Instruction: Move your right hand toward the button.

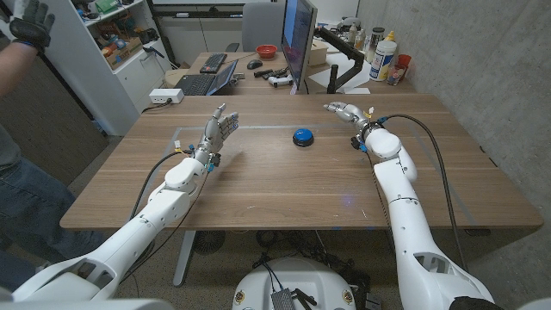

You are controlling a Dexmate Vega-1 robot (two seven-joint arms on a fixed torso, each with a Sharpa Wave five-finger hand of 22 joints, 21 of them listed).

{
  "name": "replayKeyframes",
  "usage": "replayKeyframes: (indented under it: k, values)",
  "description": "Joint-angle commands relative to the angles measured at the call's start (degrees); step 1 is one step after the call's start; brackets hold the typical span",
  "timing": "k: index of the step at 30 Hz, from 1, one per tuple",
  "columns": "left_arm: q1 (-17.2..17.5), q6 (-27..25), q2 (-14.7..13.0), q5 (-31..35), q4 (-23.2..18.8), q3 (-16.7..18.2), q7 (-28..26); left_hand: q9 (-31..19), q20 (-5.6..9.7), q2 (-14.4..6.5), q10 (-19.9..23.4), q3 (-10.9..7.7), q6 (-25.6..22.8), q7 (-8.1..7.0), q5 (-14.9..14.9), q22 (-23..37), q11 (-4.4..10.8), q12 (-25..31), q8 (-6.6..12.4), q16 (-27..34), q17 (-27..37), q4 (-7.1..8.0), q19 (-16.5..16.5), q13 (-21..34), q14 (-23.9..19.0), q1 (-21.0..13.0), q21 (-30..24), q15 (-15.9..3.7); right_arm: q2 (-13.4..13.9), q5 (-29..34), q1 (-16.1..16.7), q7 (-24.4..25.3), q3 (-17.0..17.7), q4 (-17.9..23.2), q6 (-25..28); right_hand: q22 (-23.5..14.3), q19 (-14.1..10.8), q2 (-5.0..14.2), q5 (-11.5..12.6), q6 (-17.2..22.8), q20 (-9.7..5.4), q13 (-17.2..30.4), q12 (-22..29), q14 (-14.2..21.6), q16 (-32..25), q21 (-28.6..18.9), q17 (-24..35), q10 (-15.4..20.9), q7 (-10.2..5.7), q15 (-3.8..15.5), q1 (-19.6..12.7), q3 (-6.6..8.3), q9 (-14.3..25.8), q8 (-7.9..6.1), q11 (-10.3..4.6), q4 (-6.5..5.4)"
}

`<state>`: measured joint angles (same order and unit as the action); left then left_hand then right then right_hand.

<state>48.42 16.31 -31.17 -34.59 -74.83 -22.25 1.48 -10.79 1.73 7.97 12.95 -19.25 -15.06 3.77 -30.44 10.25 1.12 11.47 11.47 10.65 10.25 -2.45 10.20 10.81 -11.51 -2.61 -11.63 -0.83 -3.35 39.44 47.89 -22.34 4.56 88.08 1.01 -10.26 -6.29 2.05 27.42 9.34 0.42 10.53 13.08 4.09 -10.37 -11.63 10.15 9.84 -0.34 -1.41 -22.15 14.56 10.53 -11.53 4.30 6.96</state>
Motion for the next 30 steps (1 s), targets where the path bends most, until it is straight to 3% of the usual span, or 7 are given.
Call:
replayKeyframes:
  k: [1,17,25,30]
  values:
    - [-0.1,0.1,0.0,0.3,0.3,-0.2,-0.1,-0.1,-0.22,0.1,0.6,0.20,-0.4,0.10,-0.2,0.3,0.04,0.1,0.49,0.3,0.1,0.07,-0.1,0.1,-0.4,-0.4,0.0,-0.26,1.6,5.2,0.4,3.4,-3.8,0.9,1.5,-0.2,-0.3,0.06,0.2,0.8,-0.16,0.3,0.3,0.4,-0.2,0.0,0.0,0.7,-0.15,0.40,-0.8,0.07,0.2,-0.36,-0.11,0.40]
    - [-0.2,0.1,-0.1,0.9,-0.1,-0.5,-0.2,-0.1,-0.28,0.0,0.6,0.42,-0.5,0.09,-0.4,0.3,-0.10,0.1,0.44,0.3,0.2,0.00,-0.1,0.1,-0.3,-0.5,0.0,-0.25,3.2,10.1,0.4,3.7,-7.5,2.1,4.8,-0.2,-0.3,-0.11,0.3,1.4,0.03,0.3,0.4,1.0,-0.4,0.0,0.1,1.3,-0.42,0.74,-1.2,0.03,0.2,-0.44,-0.43,0.60]
    - [-0.2,0.6,-0.1,1.3,-0.4,-0.5,-0.2,-0.1,-0.32,-0.1,0.6,0.54,-0.6,0.08,-0.4,0.3,-0.03,0.1,0.45,0.3,0.2,-0.04,-0.2,0.1,-0.3,-0.5,0.1,-0.25,3.9,12.2,-0.2,3.8,-9.3,1.7,5.9,-0.2,0.0,-0.18,0.4,1.7,1.00,0.3,0.3,1.0,-0.3,0.1,0.1,1.2,-0.50,0.67,-1.3,0.02,0.2,-0.45,-0.47,0.69]
    - [-0.3,0.6,-0.1,1.4,-0.2,-0.4,-0.3,-0.1,-0.40,-0.1,0.6,0.60,-0.7,0.06,-0.5,0.3,0.03,0.1,0.46,0.3,0.2,-0.05,-0.2,0.1,-0.3,-0.6,0.1,-0.26,4.2,12.9,-0.6,3.8,-10.2,1.3,6.0,-0.2,0.5,-0.28,0.5,1.8,2.72,0.3,0.3,0.9,-0.2,0.3,0.1,1.3,-0.64,0.78,-1.4,-0.04,0.2,-0.37,-0.73,0.71]
